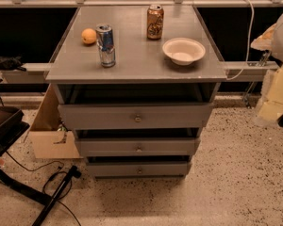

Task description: Open top drawer

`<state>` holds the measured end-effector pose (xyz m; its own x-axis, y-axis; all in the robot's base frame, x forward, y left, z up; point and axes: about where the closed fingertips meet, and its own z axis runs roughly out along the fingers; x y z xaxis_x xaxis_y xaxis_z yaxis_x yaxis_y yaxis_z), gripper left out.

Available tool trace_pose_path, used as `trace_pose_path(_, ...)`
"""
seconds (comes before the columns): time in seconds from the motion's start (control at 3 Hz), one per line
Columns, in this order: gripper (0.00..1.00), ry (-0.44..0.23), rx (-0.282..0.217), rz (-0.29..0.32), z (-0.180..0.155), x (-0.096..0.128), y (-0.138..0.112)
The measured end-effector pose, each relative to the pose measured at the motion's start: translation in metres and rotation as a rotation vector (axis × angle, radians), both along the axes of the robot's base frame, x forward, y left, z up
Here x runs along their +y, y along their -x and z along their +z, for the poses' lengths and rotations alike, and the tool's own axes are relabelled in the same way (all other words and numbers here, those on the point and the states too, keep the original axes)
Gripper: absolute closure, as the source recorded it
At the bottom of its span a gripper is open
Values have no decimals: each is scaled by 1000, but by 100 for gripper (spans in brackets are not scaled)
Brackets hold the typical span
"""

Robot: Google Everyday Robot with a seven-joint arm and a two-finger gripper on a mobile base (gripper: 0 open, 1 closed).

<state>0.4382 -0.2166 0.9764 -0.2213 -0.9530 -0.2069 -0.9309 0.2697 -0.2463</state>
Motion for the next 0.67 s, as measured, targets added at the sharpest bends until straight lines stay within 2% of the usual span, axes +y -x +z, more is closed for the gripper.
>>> trace_pose_path(0.33, 0, 0, 0, 0, 0, 0, 0)
trace_pose_path(0.67, 0, -3, 19, 15, -23, 6, 1)
